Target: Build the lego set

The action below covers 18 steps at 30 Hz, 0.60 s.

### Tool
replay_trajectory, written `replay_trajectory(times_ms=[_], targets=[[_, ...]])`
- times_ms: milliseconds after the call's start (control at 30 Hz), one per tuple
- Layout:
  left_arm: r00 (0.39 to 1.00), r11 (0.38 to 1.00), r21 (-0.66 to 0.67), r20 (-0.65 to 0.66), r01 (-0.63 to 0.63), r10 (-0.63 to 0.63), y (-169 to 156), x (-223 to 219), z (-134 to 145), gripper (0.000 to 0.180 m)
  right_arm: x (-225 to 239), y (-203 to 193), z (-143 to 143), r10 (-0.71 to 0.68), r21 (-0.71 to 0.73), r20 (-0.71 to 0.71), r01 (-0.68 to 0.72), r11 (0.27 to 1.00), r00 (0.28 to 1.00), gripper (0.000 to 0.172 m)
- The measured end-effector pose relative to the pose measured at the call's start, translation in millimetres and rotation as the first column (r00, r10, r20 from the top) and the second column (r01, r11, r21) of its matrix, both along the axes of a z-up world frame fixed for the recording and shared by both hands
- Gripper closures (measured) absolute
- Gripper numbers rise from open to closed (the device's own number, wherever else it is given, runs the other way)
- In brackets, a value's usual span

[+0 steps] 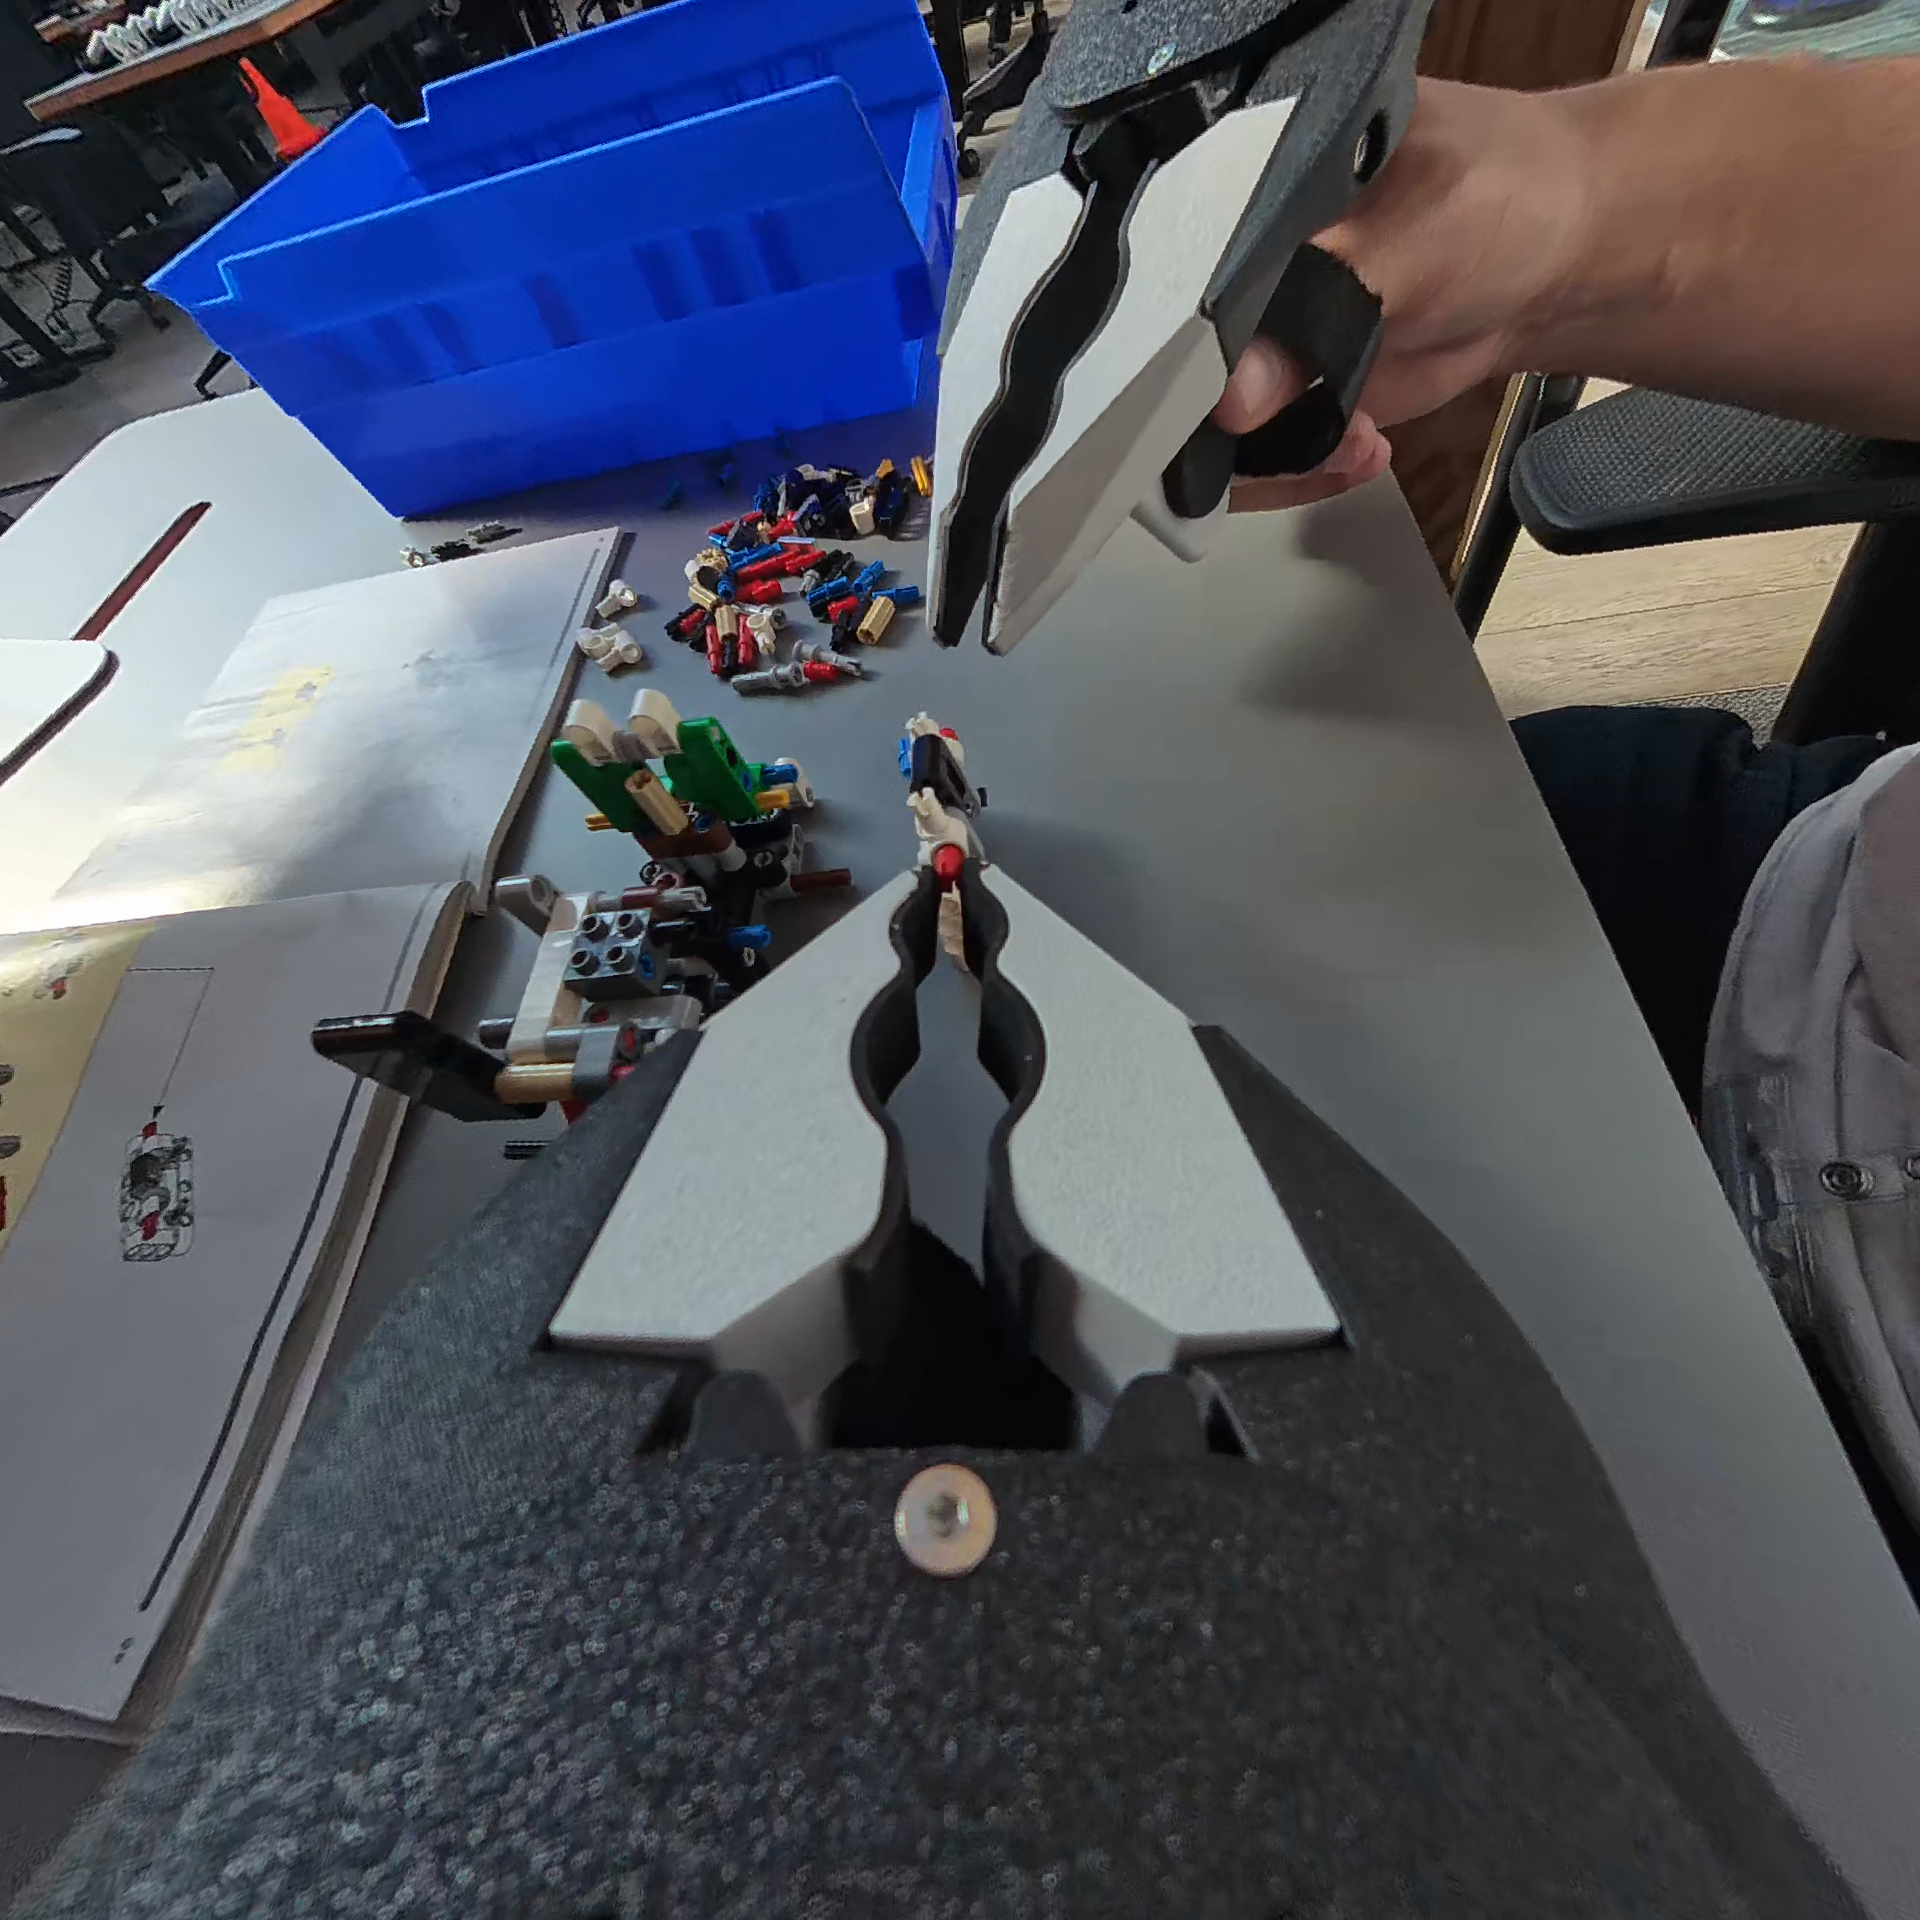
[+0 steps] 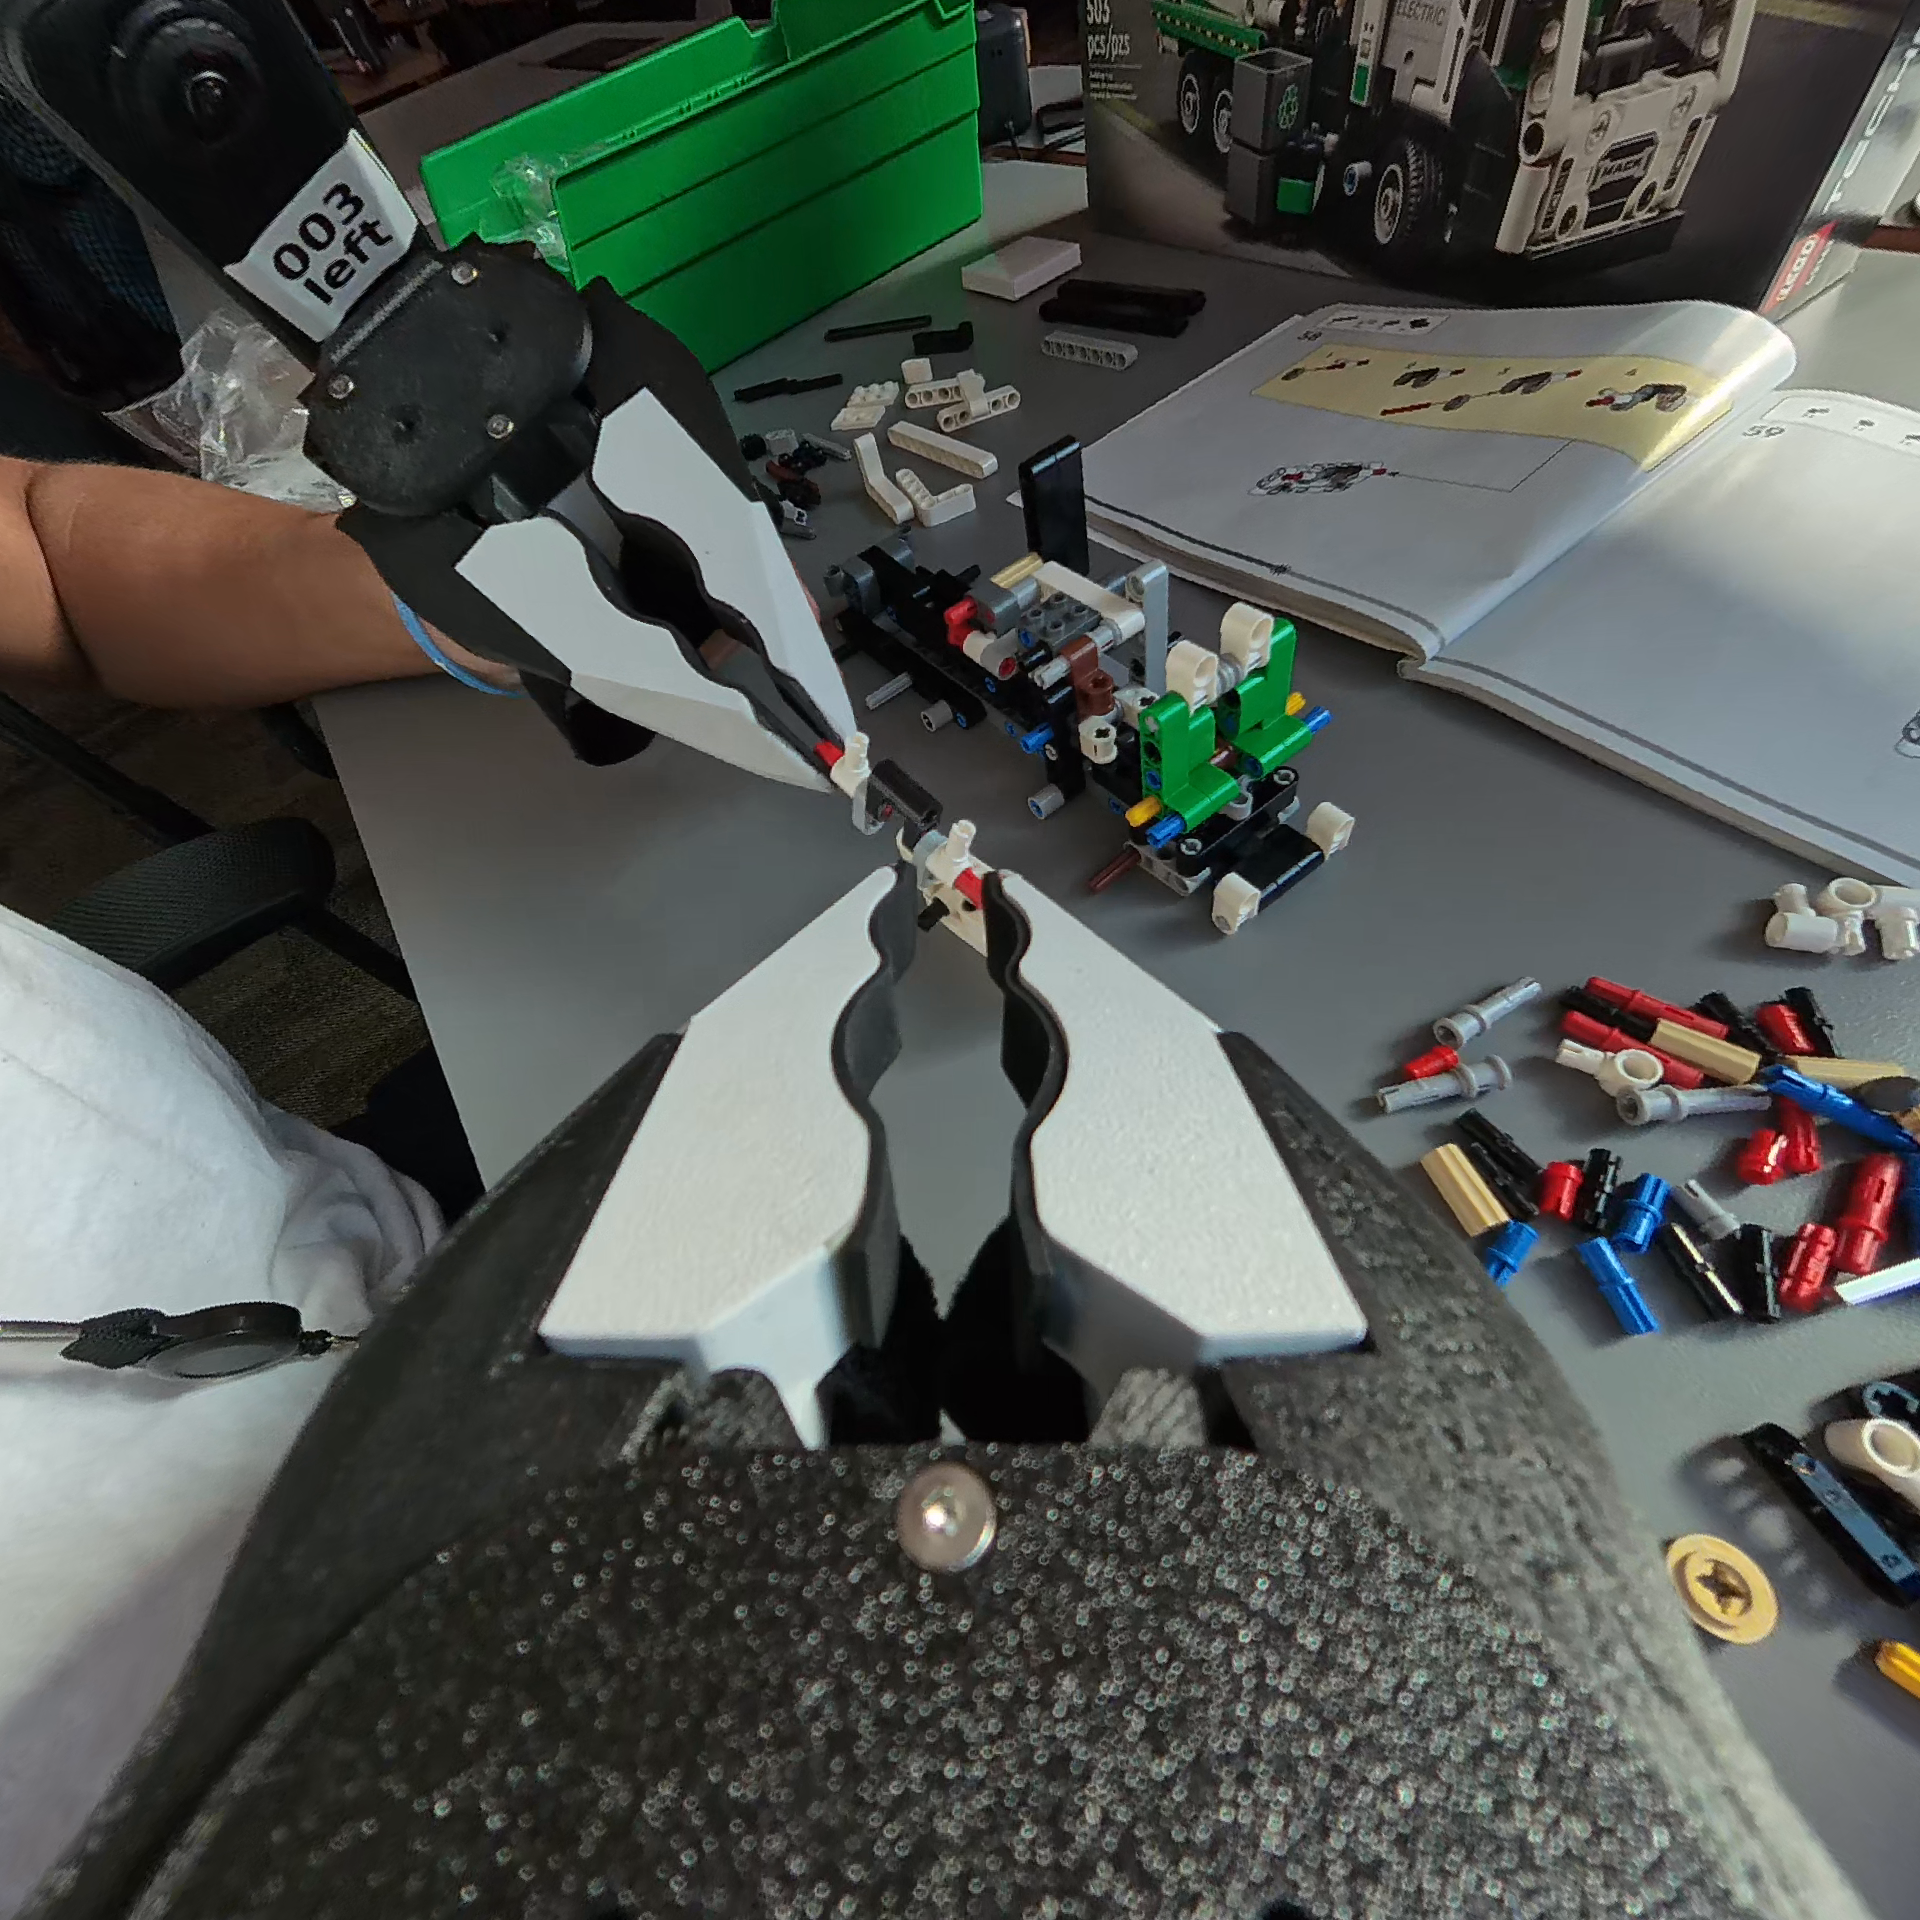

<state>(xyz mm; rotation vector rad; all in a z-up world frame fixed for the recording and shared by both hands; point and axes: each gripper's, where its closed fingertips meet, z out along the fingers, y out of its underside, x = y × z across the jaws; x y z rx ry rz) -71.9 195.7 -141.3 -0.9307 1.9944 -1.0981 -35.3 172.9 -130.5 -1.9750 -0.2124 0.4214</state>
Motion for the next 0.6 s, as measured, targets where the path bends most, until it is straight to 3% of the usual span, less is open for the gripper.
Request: replay_trajectory(times_ms=[600], targets=[[1.000,1.000,0.008,-0.008,0.021,-0.020,-5.3,-1.7,-2.6,0.179,10.9,-0.8,-4.2,-0.026,0.003,0.017,0.026,1.000,1.000,0.161]])
